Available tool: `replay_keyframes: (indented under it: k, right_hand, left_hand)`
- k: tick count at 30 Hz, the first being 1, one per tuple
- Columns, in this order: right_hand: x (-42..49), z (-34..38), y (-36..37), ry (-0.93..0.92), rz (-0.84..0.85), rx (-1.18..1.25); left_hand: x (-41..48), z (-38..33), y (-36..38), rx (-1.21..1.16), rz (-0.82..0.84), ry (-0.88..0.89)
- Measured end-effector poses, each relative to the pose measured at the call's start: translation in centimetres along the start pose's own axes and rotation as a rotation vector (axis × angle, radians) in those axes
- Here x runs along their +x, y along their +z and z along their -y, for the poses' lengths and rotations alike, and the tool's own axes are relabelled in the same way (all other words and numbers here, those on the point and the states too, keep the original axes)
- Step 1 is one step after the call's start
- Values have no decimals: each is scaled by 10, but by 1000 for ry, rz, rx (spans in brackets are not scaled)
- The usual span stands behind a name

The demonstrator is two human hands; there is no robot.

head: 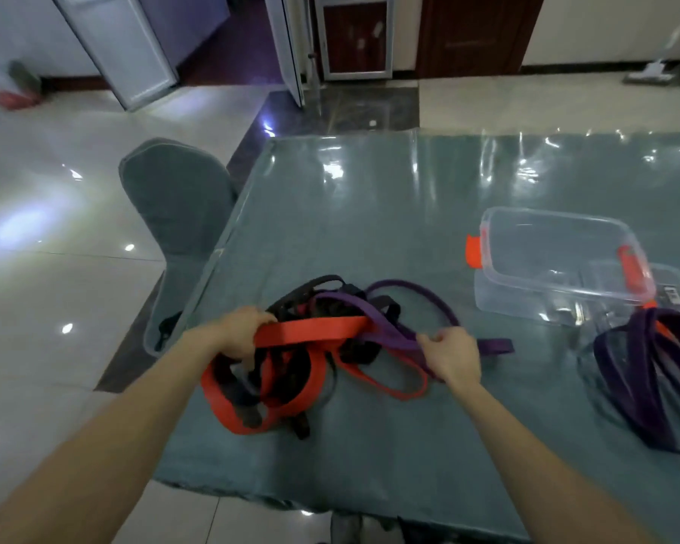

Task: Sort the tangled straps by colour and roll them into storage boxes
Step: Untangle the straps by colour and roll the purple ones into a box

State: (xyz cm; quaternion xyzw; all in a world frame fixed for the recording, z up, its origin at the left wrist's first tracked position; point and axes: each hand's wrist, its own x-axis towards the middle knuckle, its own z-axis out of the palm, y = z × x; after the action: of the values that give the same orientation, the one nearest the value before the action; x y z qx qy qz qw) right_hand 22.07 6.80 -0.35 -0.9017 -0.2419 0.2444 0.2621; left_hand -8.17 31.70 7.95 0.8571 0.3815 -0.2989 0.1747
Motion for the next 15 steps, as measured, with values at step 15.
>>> replay_keyframes:
  k: [15]
  right_hand:
    - [40, 117, 60, -486, 198, -128]
  left_hand:
    - [16, 3, 77, -128, -648, 327]
